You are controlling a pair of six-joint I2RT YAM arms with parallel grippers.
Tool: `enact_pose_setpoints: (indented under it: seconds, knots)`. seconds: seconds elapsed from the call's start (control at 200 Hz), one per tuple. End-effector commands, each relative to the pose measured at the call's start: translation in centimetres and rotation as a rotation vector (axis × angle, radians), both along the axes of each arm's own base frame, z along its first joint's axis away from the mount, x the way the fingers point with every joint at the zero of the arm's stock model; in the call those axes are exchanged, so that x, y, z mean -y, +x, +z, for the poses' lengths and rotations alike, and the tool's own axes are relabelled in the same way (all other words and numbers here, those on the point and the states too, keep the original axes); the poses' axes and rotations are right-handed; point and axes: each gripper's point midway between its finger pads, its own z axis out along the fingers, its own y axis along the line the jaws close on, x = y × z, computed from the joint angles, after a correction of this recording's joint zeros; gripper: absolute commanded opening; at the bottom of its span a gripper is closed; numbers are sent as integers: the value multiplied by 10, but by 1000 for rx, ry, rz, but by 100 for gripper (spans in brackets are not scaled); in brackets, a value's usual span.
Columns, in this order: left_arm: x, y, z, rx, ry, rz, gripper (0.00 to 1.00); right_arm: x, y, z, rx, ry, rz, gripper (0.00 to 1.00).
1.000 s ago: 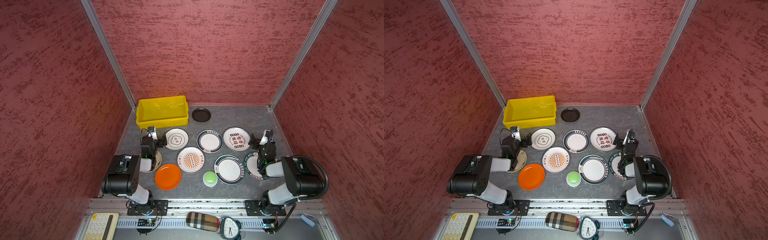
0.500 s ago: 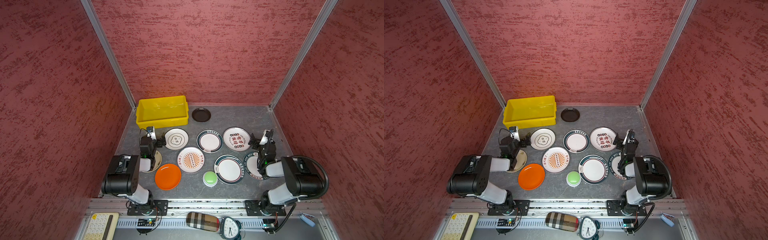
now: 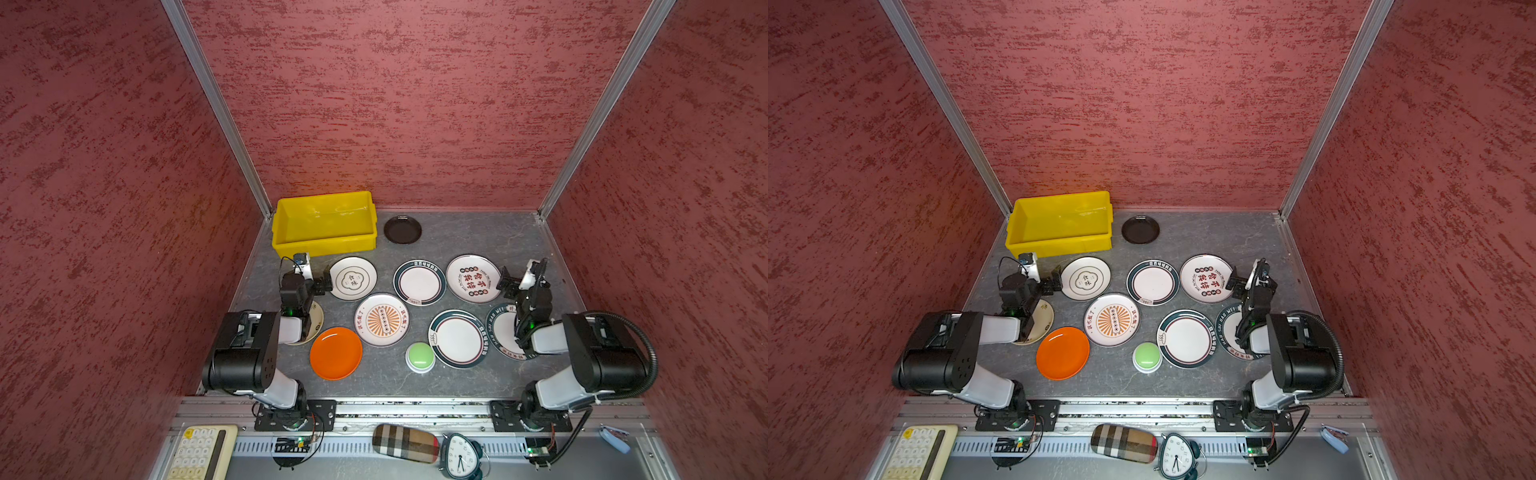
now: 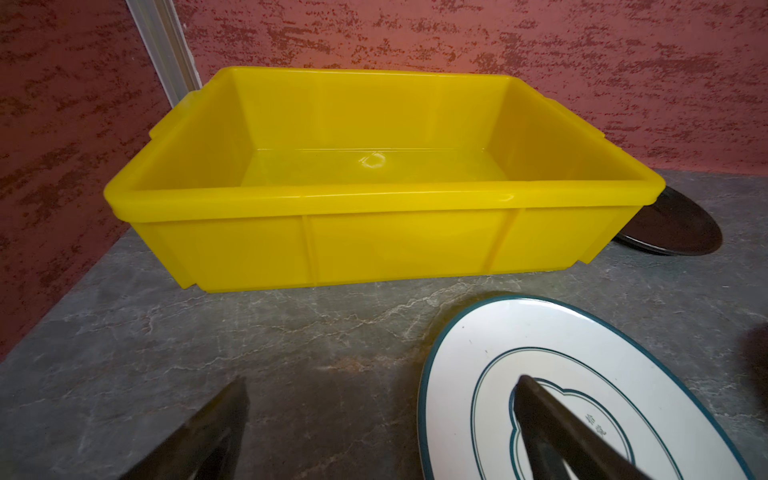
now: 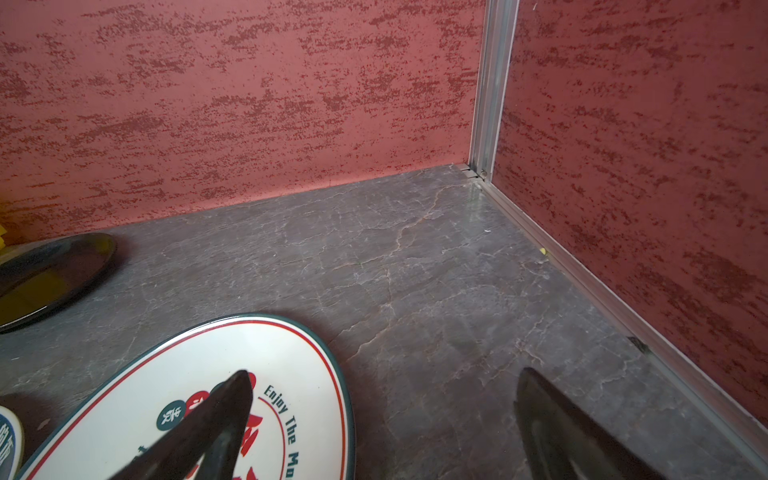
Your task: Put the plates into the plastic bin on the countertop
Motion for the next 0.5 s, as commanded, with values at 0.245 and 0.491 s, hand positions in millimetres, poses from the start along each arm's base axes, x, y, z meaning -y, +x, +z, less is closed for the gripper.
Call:
enact_pose_setpoints:
  seconds: [0.245,0.491]
  knots:
    - [-17,-14,57,-76,-103,225,99,-6,14,79,30,43,30,99]
    - [27,-34,82,-105,-189,158,99,-43,21,94,-157,202,211,99]
